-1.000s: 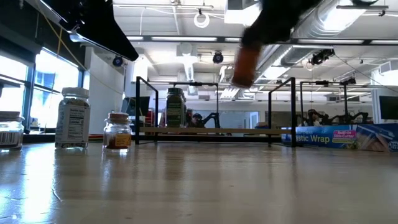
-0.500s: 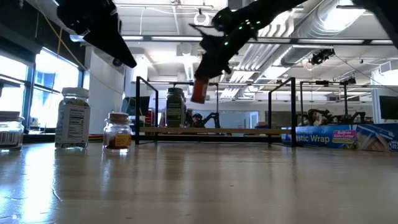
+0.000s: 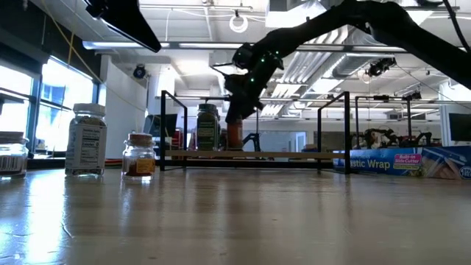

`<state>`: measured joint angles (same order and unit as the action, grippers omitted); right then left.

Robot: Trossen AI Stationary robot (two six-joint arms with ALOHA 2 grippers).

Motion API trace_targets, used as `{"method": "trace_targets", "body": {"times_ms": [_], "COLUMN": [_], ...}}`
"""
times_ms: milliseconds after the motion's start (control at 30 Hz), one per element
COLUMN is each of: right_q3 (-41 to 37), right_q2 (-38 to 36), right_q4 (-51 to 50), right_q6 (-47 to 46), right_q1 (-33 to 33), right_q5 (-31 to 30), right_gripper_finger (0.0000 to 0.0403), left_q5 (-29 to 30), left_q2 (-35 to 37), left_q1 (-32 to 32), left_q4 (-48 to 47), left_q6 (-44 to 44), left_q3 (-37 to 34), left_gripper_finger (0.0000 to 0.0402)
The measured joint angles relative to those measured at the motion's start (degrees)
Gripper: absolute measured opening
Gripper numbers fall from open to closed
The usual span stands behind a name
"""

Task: Shelf spices
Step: Put the center black seasoning bottle on the shelf

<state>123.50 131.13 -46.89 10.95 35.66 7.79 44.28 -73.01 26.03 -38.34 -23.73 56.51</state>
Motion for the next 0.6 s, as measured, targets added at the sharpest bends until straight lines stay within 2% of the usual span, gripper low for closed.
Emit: {"method": "trace_targets", "body": {"times_ms": [533,600], "right_q3": [0.00,0.00], "right_q2": [-0.04,-0.04], "right_q4": [-1.45,-1.35], "right_q6": [0.60,0.54], "right_q1": [0.75,0.76], "right_q5": [-0.91,-1.14], "right_gripper_finger": [0.0187,0.0198], "left_q5": [1.42,1.46], "left_q2": [-0.01,-0.02], "left_q1": [3.20,3.41], "left_q4": [0.04,0.02], "left_q6": [-2.66,-2.66], "left_q3": [0.00,0.00], "left_gripper_finger": [0.0080,0.0080]}}
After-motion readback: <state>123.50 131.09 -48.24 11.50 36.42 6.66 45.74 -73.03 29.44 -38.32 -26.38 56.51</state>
